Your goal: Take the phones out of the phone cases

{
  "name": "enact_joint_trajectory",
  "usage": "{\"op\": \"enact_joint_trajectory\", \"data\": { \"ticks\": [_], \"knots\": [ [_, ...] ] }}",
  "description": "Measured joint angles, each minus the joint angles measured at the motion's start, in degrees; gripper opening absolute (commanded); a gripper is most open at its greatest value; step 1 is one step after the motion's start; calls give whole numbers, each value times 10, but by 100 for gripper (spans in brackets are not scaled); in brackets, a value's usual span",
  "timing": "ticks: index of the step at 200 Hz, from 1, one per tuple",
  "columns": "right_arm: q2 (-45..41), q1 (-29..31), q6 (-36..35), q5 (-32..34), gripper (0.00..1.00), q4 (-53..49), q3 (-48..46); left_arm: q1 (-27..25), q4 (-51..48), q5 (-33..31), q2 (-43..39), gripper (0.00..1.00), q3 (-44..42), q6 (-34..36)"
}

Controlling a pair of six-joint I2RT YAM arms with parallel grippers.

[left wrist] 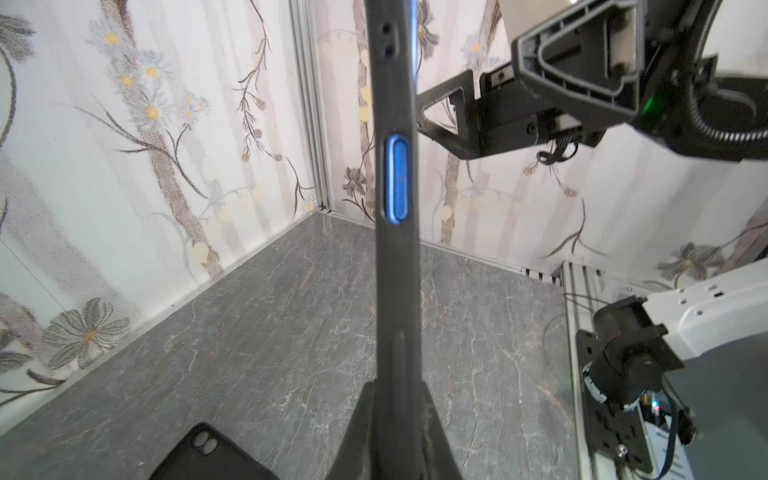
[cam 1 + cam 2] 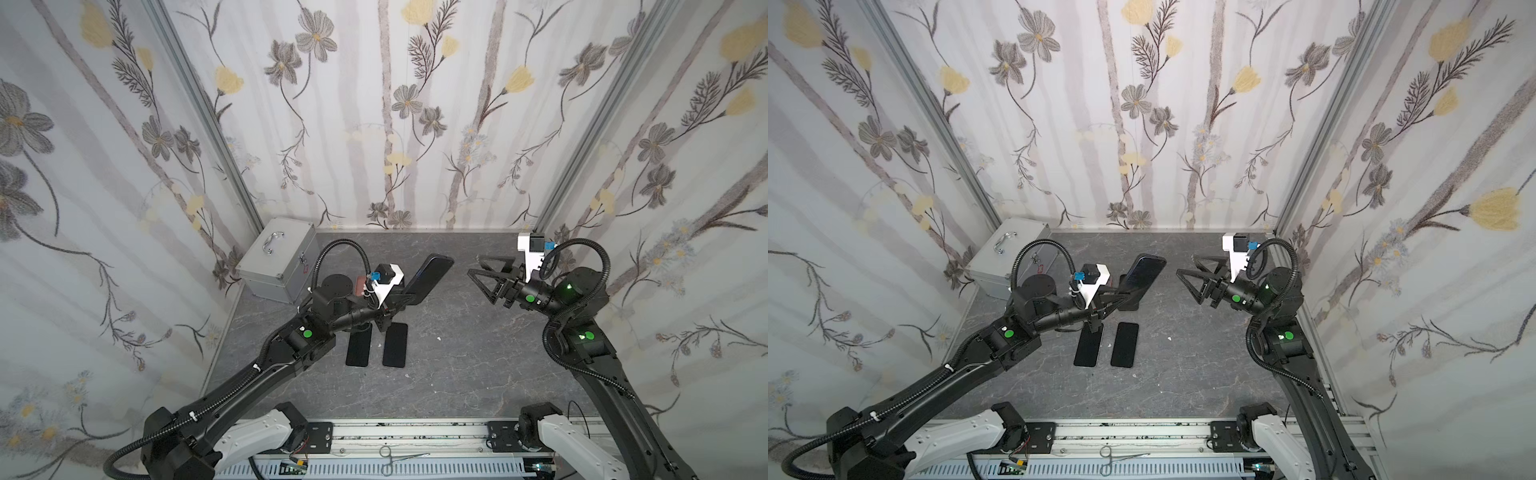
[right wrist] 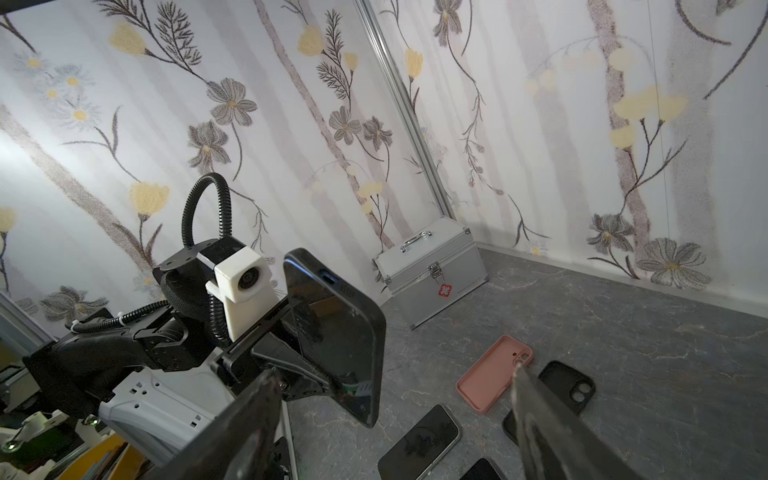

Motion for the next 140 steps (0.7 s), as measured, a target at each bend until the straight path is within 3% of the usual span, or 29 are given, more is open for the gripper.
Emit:
{"op": "enact_joint_trajectory", "data": {
  "ticks": [27,71,140],
  "knots": [
    [-2,38,-9,-9,81,52,-13,0,115,27,6,0,-23,-97],
    [34,94,-7,-30,66,125,-24,-15,264,72,48,0,-20,-219],
    [57,106,-42,-119,38,116,9,-32,333,124,76,0,-3,-269]
  ]
}}
